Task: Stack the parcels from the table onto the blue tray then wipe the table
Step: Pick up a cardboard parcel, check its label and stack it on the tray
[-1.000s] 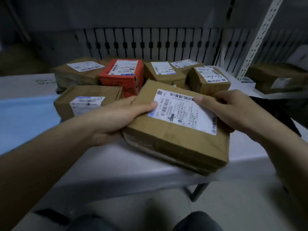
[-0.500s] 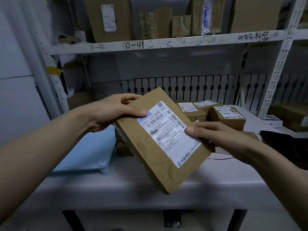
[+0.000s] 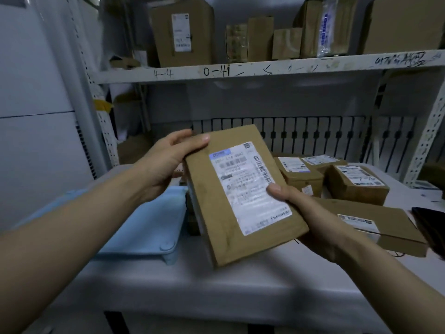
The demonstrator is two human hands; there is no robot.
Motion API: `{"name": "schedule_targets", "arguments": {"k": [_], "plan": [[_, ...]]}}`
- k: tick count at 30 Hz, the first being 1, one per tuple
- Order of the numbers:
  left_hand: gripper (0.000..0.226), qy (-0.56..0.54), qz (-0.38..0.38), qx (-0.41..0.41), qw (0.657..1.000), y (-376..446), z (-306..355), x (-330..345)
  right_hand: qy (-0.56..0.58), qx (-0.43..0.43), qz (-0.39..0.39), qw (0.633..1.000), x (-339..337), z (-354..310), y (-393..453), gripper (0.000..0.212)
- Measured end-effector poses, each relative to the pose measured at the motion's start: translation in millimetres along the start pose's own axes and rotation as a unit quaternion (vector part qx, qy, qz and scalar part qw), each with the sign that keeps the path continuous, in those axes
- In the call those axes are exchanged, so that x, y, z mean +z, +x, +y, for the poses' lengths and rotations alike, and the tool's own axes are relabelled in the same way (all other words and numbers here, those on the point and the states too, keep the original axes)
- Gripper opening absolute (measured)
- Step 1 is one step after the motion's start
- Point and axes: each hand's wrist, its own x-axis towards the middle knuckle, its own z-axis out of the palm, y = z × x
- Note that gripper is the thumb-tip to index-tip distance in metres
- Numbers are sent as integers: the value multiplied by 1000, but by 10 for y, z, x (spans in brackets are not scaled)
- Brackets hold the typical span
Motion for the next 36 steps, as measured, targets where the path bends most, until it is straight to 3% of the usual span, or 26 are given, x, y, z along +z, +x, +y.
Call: {"name": "schedule_targets", "arguments": {"k": [3, 6, 11, 19, 25, 30, 36], "plan": [[74, -63, -19, -34, 997, -46, -115, 124, 35, -22, 30, 999, -11, -1, 28, 39], [40, -123, -82, -78, 986, -107, -191, 267, 29, -37, 56, 997, -49, 1, 51, 42], [59, -166, -119, -108, 973, -87, -343, 384, 4, -35, 70, 997, -205, 116, 54, 59], [71, -103, -211, -44, 971, -51, -498, 344, -56, -38, 41, 997, -491, 186, -58, 92], [79, -100, -233, 6, 967, -56, -496, 315, -114, -34, 23, 993, -615, 221, -134, 104], [128, -44, -215, 44, 975, -40, -419, 209, -154, -62, 29, 986, -685, 203, -193, 100], [112, 130, -241, 109, 956, -103, -289, 130, -274, -108, 33, 955, -664, 169, -217, 105]]}}
